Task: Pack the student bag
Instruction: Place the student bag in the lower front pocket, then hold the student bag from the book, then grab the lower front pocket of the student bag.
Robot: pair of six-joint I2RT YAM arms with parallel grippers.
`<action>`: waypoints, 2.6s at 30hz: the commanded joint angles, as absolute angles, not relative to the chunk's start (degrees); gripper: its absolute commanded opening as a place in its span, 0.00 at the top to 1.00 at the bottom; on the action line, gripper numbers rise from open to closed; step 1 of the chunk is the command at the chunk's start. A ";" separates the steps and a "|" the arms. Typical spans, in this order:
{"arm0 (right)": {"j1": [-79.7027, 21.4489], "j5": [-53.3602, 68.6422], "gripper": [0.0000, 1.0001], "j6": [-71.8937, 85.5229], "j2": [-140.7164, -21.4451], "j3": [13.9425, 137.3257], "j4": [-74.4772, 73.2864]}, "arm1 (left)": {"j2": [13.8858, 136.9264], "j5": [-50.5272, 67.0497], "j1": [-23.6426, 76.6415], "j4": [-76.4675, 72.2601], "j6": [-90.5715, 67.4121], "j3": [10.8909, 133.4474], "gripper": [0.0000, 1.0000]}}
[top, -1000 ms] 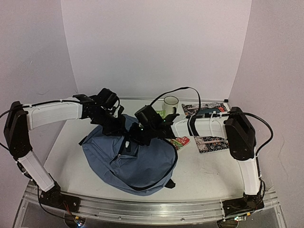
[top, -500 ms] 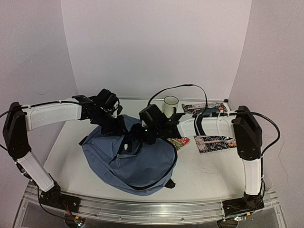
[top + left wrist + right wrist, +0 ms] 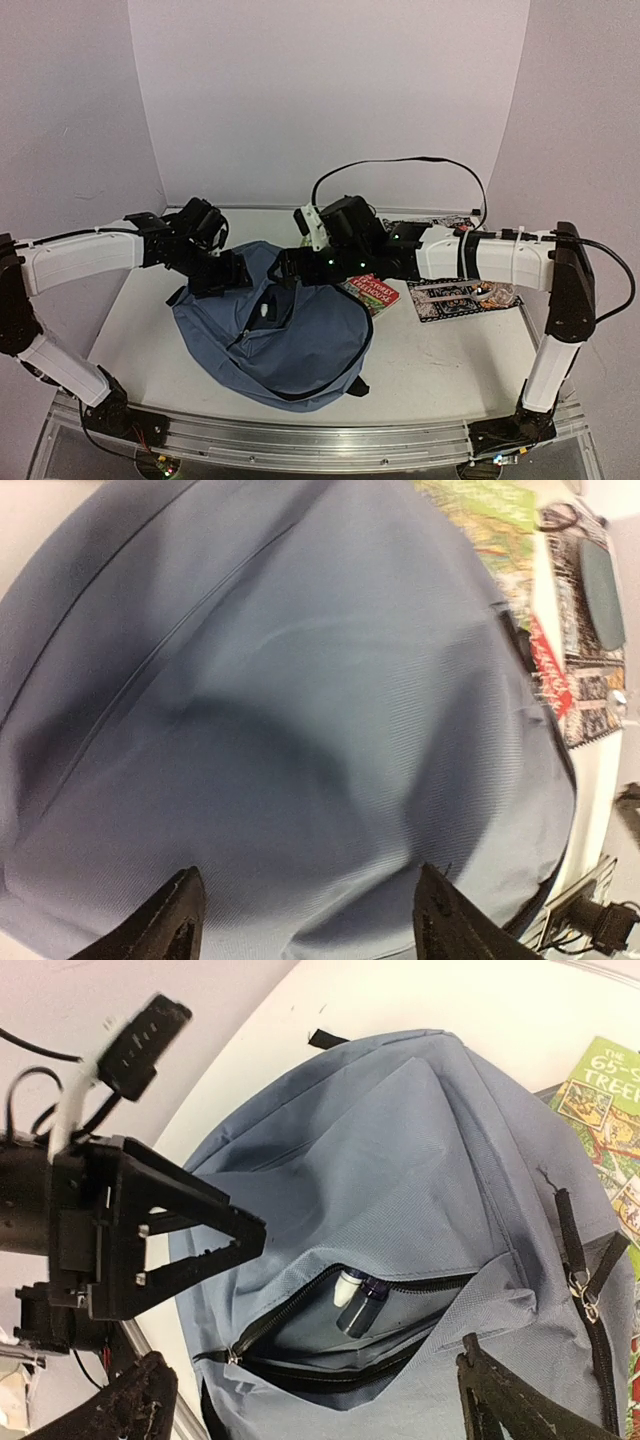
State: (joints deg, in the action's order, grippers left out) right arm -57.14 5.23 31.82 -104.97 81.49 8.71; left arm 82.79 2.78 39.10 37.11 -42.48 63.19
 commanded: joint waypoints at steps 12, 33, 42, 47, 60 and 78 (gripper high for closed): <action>-58.95 11.27 0.02 11.35 -104.49 83.64 6.16 | 68.95 -3.01 38.73 38.58 -61.53 45.91 0.04; -64.62 11.95 0.07 -0.68 -112.05 89.21 2.19 | 75.11 5.40 38.92 14.54 -69.61 36.08 0.62; -67.78 6.91 0.16 -9.10 -114.88 92.45 -3.37 | 71.75 9.00 39.12 12.75 -69.61 37.79 1.00; -69.08 3.32 0.31 -13.81 -116.99 93.18 -5.74 | 68.81 9.53 39.20 12.62 -69.60 38.01 1.00; -71.06 -2.45 0.51 -20.55 -121.85 97.78 -6.50 | 67.59 11.58 39.29 12.48 -68.84 38.52 1.00; -71.72 -3.71 0.66 -22.41 -124.43 97.75 -9.24 | 67.30 12.54 39.29 12.57 -68.14 38.85 1.00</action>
State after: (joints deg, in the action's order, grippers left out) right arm -71.42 -1.61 -21.89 -122.85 96.62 -6.72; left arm 69.28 9.29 38.68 18.90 -69.02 35.88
